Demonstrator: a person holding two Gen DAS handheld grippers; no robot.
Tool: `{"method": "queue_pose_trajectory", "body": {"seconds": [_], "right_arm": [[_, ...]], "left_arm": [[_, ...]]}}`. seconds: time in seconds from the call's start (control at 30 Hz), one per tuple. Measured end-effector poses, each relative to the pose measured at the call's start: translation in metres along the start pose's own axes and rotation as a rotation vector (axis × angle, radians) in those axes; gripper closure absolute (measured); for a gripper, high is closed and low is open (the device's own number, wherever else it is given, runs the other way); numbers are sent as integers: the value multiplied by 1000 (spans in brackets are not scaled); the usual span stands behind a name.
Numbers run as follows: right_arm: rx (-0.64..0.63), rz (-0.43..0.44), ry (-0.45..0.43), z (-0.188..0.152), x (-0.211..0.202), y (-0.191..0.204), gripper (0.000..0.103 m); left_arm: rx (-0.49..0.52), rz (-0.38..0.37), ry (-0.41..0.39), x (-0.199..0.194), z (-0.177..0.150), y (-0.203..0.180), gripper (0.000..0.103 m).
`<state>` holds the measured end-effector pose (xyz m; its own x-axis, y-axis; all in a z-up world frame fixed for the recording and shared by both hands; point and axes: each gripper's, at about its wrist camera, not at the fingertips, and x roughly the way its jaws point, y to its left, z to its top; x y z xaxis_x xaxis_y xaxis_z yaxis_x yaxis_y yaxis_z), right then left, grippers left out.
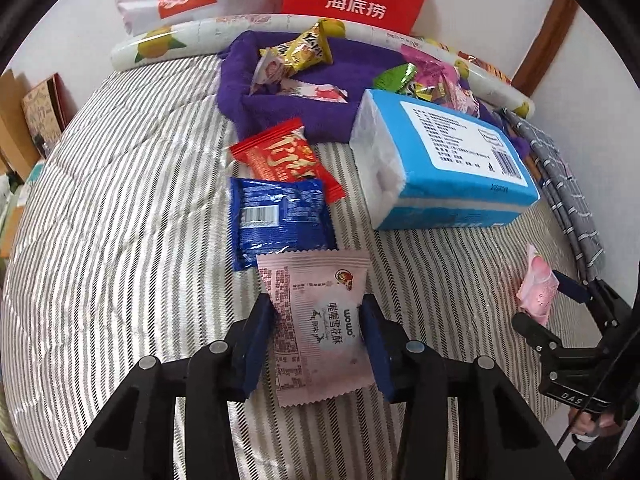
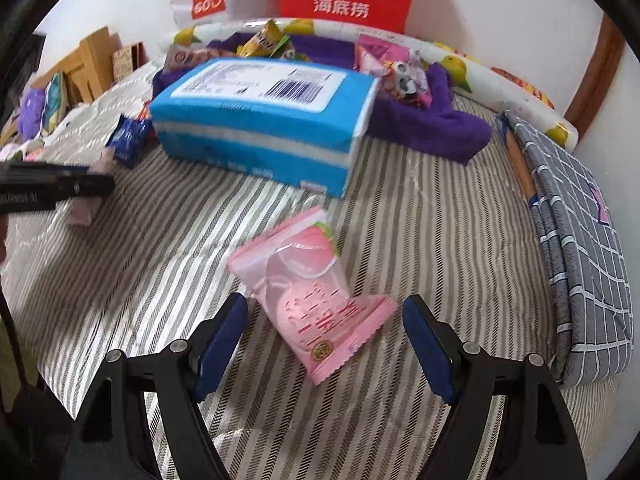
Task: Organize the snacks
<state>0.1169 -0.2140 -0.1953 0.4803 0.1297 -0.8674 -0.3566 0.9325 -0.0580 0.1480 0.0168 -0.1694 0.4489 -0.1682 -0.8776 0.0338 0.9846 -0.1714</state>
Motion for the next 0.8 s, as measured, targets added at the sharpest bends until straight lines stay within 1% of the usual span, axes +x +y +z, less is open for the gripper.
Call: {"method": "queue_pose_trajectory", "body": {"seconds": [0.03,0.1,0.13,0.17,0.27,0.37,0.53,0.8], "right_arm": [[-1,-2,0,0,0,1,24],[15,10,8,0,0,0,28],[31,25,14,0,0,-1,35],[48,45,21,-1,1,-3,39],[48,23,19,-1,-2,1,44],[51,18,9,-1,-8,4,44],[78,17,-32,5,-26,3,44],[169,11,-103,25,-55,-11,44]], "left_arm": [[-5,-4,0,-1,0,2,61],[-19,-24,1,-4,-1,6,61],[-25,-33,0,-5,-2,8,61],[-31,-42,-3,-8,-2,9,61],[-36,-51,-18,-17,-3,13,61],[-38,-62,-33,-25,0,13,61],[-35,-76,-60,-40,5,15,61],[-21,-85,-112,-66,24,13,61]]}}
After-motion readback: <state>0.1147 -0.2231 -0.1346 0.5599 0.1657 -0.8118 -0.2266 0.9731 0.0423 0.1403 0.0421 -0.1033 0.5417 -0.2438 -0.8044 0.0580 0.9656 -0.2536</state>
